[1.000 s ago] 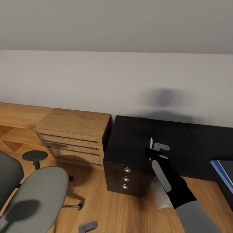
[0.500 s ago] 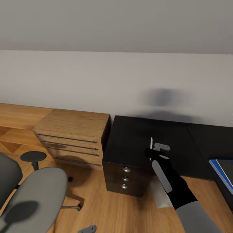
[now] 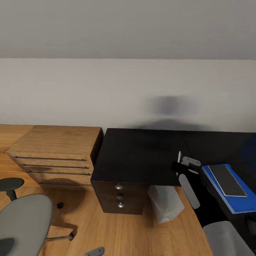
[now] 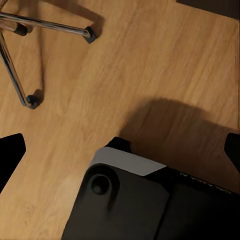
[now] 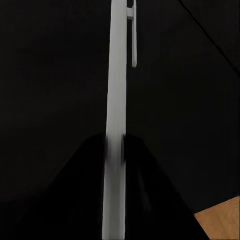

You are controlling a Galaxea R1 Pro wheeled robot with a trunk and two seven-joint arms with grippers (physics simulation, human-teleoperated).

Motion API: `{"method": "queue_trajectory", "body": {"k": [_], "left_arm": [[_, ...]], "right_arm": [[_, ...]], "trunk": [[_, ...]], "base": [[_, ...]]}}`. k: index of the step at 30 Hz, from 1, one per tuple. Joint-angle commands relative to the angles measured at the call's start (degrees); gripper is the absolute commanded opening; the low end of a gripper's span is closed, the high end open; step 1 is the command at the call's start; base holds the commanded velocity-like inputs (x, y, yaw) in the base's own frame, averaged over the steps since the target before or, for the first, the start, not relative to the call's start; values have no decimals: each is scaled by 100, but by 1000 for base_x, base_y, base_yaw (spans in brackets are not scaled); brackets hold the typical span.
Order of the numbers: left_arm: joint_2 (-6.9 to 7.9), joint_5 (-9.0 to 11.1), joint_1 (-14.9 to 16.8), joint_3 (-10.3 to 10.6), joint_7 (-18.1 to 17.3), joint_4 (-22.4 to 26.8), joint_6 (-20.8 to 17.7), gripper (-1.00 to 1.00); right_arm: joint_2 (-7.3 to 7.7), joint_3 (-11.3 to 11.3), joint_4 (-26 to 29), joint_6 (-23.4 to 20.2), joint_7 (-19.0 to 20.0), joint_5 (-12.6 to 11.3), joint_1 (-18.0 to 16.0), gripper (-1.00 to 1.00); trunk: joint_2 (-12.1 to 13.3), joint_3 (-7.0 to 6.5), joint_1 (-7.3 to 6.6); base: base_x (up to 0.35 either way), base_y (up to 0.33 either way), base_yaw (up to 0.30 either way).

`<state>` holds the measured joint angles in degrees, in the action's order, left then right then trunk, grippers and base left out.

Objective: In the bedroom, organize the workspace by keeping the computer under the desk, ensuring the monitor is on the desk, placing the keyboard on the desk next to the monitor, placing the mouse on the desk next to the keyboard, moving the folder from the swivel chair onto the desk next to the mouse, stacking the notebook on top of the folder with the pen on top of the notebook, and positioning the swivel chair next to the desk.

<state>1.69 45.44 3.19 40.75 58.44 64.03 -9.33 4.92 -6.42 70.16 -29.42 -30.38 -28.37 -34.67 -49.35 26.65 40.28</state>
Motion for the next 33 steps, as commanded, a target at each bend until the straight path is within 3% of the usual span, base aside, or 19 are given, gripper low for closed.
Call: {"method": "queue_trajectory", "body": {"k": [1, 5, 7, 13, 17, 18, 22, 24, 26, 33], "left_arm": [[6, 12, 6, 12, 40, 11, -41, 100], [7, 14, 6, -11, 44, 13, 60, 100], [7, 17, 6, -14, 44, 13, 258, 100], [7, 11, 6, -15, 46, 13, 325, 100], [4, 10, 6, -13, 45, 13, 332, 100], [2, 9, 6, -14, 45, 13, 334, 100], [0, 9, 6, -8, 45, 13, 335, 100], [0, 9, 6, -4, 45, 13, 335, 100], [-1, 9, 6, 1, 45, 13, 335, 100], [5, 9, 6, 1, 43, -3, 343, 100]], "right_arm": [[33, -7, 6, -4, -52, -63, -5, -100], [119, 29, 6, 2, -47, -62, -5, -100], [146, 34, 36, 7, -42, -63, -5, -100], [220, 56, 53, 12, 134, -40, -5, -100], [650, 233, -68, 3, 438, -72, -9, -100], [905, 454, -398, 0, 880, -165, -22, -100], [1131, 742, -1203, -2, 1510, -233, -247, -100], [1188, 771, -1407, -2, 1591, -236, -368, -100], [1277, 805, -1977, 7, 1694, -229, -730, -100], [1316, 800, -2372, 15, 1734, -185, -1044, -100]], "trunk": [[-5, 6, 1], [-5, 5, 1], [-5, 5, 1], [-5, 5, 1], [-5, 5, 1], [-5, 5, 1], [-5, 5, 1], [-5, 5, 1], [-5, 5, 1], [-5, 5, 1]], "base": [[0, -90, -276], [0, -41, -274], [0, -8, -96], [0, -3, -31], [0, 0, -4], [0, 0, -1], [0, 0, 0], [0, 0, 0], [0, 0, 0], [0, 0, 0]]}}
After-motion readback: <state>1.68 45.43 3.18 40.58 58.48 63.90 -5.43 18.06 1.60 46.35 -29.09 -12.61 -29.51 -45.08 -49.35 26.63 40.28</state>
